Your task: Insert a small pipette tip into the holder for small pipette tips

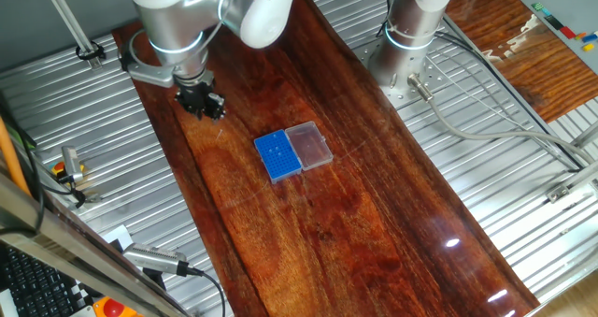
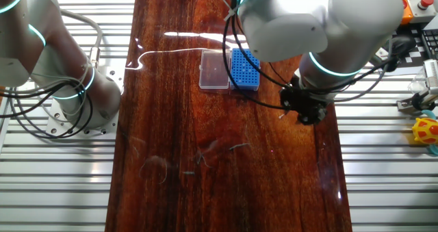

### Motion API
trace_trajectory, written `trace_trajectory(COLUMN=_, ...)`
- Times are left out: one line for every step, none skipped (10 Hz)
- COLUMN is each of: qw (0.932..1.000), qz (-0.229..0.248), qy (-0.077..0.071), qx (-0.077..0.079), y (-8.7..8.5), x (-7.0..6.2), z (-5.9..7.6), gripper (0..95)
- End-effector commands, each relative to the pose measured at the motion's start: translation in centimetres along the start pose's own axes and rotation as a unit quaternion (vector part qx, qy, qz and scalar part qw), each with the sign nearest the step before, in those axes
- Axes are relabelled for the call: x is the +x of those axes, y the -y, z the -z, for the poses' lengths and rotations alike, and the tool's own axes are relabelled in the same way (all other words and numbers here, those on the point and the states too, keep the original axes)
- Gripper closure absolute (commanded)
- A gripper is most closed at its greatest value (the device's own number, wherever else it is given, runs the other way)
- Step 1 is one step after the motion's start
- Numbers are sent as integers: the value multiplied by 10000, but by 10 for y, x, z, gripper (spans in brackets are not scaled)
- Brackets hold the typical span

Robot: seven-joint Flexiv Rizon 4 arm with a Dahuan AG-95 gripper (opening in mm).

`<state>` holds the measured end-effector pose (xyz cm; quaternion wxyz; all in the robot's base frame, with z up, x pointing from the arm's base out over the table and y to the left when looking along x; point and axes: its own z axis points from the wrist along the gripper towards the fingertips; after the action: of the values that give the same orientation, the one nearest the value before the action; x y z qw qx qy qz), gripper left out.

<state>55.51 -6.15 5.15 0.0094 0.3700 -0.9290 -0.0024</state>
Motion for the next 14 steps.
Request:
trace_trajectory(qw=9997, qz=-259, qy=32, qx=2, y=-4, x=-3, z=-5, gripper=760)
trace_trajectory(qw=9995, qz=-323, qy=21, qx=4, y=-7, x=-7, z=-10, gripper=760)
trace_trajectory(qw=9994, qz=-332, qy=18, qx=2, y=-7, x=-8, z=-11, gripper=760)
trace_trajectory(qw=9993, qz=-363, qy=1, qx=7, y=-10, x=-12, z=-17, gripper=760)
trace_trajectory(qw=9993, qz=-367, qy=-10, qx=6, y=-11, x=-14, z=-19, gripper=760)
trace_trajectory(qw=9993, qz=-373, qy=-10, qx=1, y=-11, x=-13, z=-19, gripper=760)
trace_trajectory(qw=9992, qz=-388, qy=-6, qx=-3, y=-11, x=-13, z=-19, gripper=760)
trace_trajectory(qw=9992, qz=-398, qy=5, qx=-16, y=-11, x=-13, z=-19, gripper=760)
trace_trajectory(qw=9988, qz=-481, qy=31, qx=-39, y=-11, x=-13, z=-19, gripper=760)
trace_trajectory(qw=9982, qz=-603, qy=45, qx=-35, y=-11, x=-13, z=-19, gripper=760)
trace_trajectory(qw=9979, qz=-640, qy=52, qx=-27, y=-11, x=-13, z=-19, gripper=760)
trace_trajectory(qw=9976, qz=-697, qy=53, qx=-16, y=-11, x=-13, z=-19, gripper=760)
trace_trajectory(qw=9974, qz=-715, qy=61, qx=-5, y=-11, x=-13, z=-19, gripper=760)
trace_trajectory(qw=9971, qz=-762, qy=67, qx=4, y=-14, x=-10, z=-20, gripper=760)
